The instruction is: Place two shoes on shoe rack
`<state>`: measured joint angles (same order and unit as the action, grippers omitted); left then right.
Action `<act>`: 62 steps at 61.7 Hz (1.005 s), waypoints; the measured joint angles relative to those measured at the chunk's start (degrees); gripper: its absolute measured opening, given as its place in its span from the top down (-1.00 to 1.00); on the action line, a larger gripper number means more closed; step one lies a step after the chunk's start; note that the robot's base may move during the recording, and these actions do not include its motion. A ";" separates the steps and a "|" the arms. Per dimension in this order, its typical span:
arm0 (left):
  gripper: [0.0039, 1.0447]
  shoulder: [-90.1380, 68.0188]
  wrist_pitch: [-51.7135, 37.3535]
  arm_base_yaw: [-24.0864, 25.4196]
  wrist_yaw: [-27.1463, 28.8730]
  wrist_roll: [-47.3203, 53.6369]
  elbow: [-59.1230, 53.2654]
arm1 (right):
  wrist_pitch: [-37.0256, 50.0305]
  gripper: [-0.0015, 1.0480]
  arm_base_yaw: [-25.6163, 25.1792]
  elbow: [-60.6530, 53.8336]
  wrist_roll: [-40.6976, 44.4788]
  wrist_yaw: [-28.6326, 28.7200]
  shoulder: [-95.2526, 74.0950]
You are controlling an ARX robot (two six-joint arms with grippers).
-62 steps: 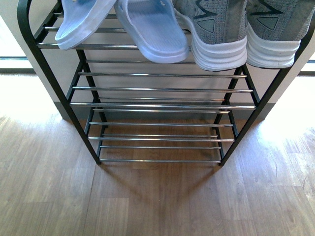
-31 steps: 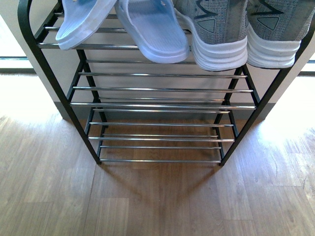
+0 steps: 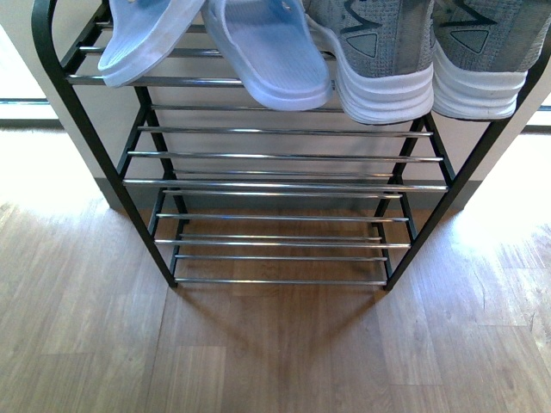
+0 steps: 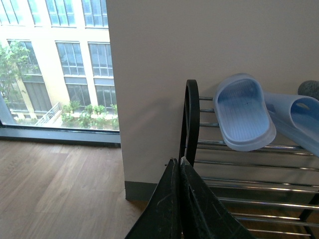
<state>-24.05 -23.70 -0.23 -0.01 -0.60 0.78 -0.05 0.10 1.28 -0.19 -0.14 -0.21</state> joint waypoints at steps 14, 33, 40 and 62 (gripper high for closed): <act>0.99 5.57 5.20 0.00 0.02 0.00 -0.02 | 0.00 -0.82 0.00 -0.02 0.00 -0.02 0.00; 0.99 11.39 10.97 0.00 0.02 0.00 -0.02 | 0.00 -0.82 0.00 0.00 0.00 -0.02 -0.02; 0.99 12.96 12.59 0.00 0.02 0.00 -0.02 | 0.00 -0.82 0.00 -0.02 0.00 -0.02 0.00; 0.99 23.06 23.71 0.09 0.04 0.00 0.00 | 0.00 -0.82 0.00 -0.02 0.00 0.02 -0.02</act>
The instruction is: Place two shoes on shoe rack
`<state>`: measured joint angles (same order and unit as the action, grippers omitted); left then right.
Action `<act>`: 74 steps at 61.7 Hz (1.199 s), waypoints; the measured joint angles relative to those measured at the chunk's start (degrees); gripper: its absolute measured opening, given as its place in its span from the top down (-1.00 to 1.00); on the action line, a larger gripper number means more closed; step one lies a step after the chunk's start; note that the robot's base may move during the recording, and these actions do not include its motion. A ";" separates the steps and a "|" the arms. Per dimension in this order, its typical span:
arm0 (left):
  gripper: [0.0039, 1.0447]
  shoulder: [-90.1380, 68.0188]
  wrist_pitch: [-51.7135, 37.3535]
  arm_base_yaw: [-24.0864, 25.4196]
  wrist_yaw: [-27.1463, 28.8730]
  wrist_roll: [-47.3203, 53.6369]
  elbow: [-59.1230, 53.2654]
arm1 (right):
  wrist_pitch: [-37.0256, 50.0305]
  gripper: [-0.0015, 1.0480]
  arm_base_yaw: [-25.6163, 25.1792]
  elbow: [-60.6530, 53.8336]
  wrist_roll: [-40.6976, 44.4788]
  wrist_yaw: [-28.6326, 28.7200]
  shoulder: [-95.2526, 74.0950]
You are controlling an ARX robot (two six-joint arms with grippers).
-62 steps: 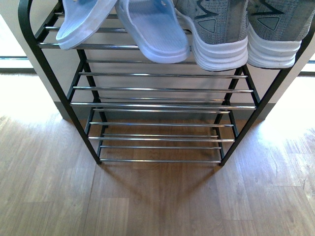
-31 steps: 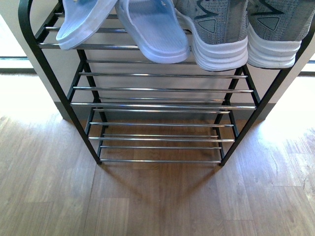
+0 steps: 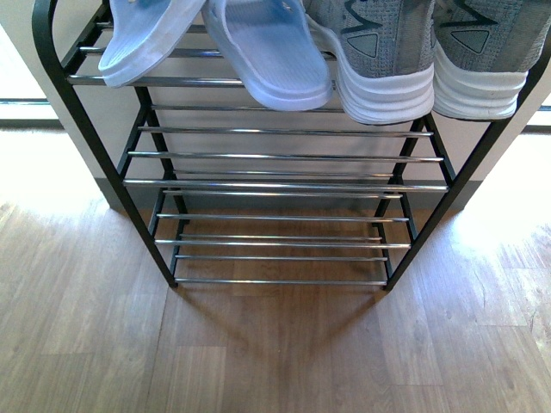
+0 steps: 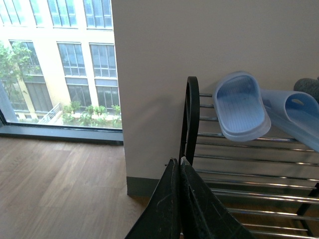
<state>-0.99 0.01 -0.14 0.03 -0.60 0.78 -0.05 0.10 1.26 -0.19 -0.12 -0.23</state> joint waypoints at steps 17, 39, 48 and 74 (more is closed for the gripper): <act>0.28 0.04 0.00 0.00 -0.02 0.00 0.00 | 0.00 -0.82 0.00 0.00 0.00 -0.02 0.02; -0.83 0.04 0.00 0.00 -0.02 0.11 0.00 | 0.00 -0.82 0.00 0.00 0.00 -0.02 0.02; -0.83 0.04 0.00 0.00 -0.02 0.11 0.00 | 0.00 -0.82 0.00 0.00 0.00 -0.02 0.02; -0.83 0.07 0.00 0.00 -0.04 0.13 0.00 | -0.02 -0.82 0.00 -0.02 0.00 0.00 0.02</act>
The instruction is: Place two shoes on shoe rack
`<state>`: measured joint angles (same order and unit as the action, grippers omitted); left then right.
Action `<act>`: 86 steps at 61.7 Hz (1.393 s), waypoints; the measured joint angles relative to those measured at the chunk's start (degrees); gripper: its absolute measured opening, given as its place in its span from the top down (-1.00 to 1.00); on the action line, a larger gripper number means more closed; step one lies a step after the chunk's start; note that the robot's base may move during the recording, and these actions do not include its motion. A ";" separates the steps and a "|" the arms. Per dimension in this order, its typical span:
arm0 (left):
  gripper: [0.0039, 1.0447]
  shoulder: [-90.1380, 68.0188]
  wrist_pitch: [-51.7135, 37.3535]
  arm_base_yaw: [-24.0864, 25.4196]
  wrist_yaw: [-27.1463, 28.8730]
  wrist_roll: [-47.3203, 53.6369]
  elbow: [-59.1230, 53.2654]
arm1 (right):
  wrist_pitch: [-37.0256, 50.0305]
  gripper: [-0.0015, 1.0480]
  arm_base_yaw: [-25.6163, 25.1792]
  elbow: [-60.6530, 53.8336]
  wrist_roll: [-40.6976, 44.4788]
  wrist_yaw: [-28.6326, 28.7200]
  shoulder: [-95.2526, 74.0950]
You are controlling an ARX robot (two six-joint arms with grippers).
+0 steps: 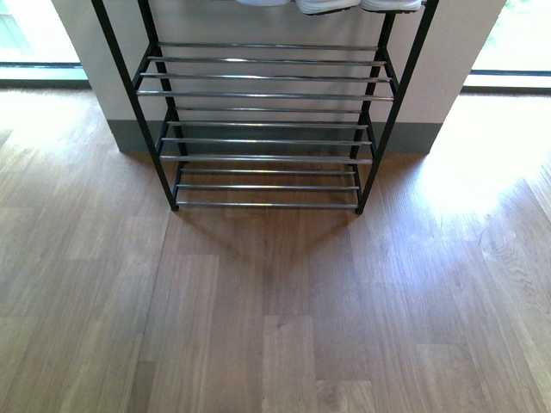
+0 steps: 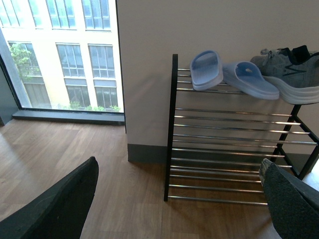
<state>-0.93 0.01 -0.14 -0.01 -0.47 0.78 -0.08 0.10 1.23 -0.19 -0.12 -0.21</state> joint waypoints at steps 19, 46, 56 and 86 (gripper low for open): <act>-0.83 0.00 0.02 0.00 0.00 0.00 0.00 | 0.00 -0.82 0.00 0.00 0.00 -0.04 -0.02; -0.83 0.00 0.02 0.00 0.00 0.00 0.00 | 0.00 -0.82 0.00 0.00 0.00 -0.02 0.00; -0.83 0.00 0.00 0.00 0.00 0.00 0.00 | 0.02 -0.82 0.00 0.00 0.00 -0.02 0.00; -0.83 0.00 0.00 0.00 0.00 0.00 0.00 | 0.02 -0.82 0.00 0.00 0.00 -0.02 0.00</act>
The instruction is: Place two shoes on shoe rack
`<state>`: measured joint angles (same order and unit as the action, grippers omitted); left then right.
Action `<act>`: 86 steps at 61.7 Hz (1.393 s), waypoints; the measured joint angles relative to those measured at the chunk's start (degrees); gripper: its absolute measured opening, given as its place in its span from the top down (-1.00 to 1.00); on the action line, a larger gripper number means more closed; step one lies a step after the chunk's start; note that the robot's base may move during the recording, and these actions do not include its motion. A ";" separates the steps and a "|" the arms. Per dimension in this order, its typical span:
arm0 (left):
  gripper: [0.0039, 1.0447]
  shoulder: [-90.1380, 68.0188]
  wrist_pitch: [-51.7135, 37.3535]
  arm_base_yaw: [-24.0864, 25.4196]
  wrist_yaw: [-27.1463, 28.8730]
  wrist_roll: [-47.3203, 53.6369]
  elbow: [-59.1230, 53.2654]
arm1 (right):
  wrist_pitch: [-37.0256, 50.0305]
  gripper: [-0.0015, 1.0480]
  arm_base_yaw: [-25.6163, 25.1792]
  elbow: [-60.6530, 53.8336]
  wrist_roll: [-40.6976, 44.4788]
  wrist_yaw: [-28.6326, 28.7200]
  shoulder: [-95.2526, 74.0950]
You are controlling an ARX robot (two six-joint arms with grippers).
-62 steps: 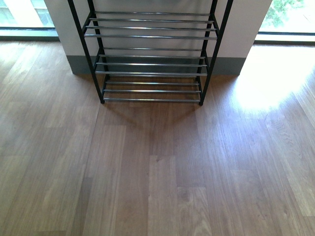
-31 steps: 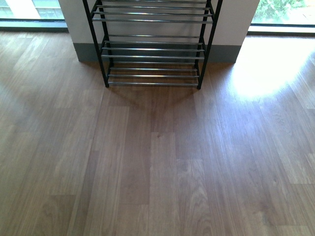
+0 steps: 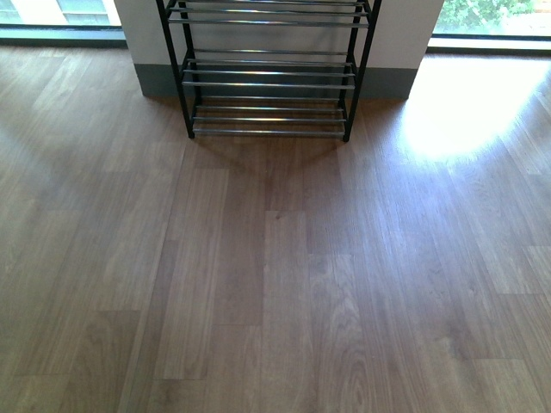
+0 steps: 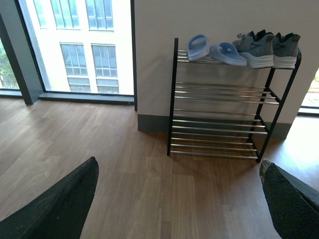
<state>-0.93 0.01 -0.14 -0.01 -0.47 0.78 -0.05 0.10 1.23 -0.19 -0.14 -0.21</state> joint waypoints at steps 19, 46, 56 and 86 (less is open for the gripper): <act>-0.83 0.00 0.00 0.00 0.00 0.00 0.00 | 0.00 -0.82 0.00 0.00 0.00 0.00 0.00; -0.83 0.00 0.02 0.00 0.00 0.00 0.00 | -0.02 -0.82 0.00 0.00 0.00 0.00 0.00; -0.83 0.00 0.02 0.00 0.00 0.00 0.00 | -0.02 -0.82 0.00 0.00 0.00 0.00 0.00; -0.83 0.00 0.02 0.00 0.00 0.00 0.00 | -0.02 -0.82 0.00 0.00 0.00 0.00 0.00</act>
<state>-0.93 0.03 -0.14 -0.01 -0.47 0.78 -0.08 0.10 1.23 -0.19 -0.14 -0.21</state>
